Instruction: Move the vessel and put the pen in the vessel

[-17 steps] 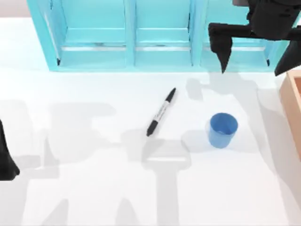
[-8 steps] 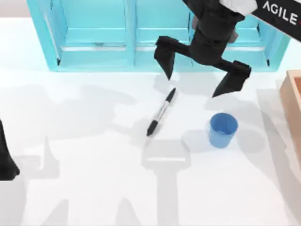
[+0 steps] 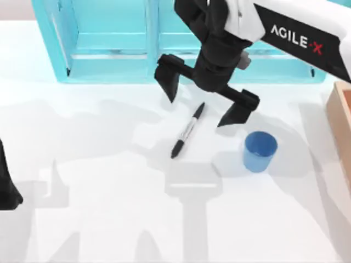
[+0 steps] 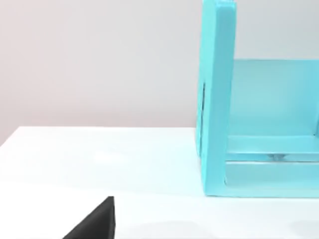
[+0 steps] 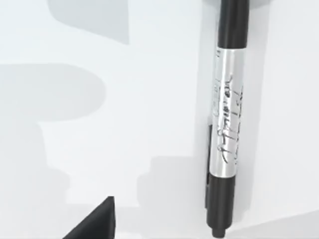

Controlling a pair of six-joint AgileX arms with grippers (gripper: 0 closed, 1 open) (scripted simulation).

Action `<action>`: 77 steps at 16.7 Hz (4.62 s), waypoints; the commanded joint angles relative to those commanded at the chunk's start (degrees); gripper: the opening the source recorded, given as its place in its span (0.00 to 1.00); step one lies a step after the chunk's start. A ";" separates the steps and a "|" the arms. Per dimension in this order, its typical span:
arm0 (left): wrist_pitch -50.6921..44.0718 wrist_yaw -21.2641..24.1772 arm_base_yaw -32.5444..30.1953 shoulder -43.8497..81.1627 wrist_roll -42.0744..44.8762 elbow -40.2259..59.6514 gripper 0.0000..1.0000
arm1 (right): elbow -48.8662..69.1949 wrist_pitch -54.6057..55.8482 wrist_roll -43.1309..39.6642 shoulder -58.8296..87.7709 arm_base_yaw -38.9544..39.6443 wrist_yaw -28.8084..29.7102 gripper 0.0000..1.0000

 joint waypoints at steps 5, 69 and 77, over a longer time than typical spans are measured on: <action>0.00 0.00 0.00 0.00 0.00 0.00 1.00 | -1.60 3.96 0.25 2.43 0.25 0.07 1.00; 0.00 0.00 0.00 0.00 0.00 0.00 1.00 | -58.94 56.34 -24.88 -23.69 16.99 45.22 0.00; 0.00 0.00 0.00 0.00 0.00 0.00 1.00 | -82.76 103.80 -52.76 -33.16 24.24 72.14 0.00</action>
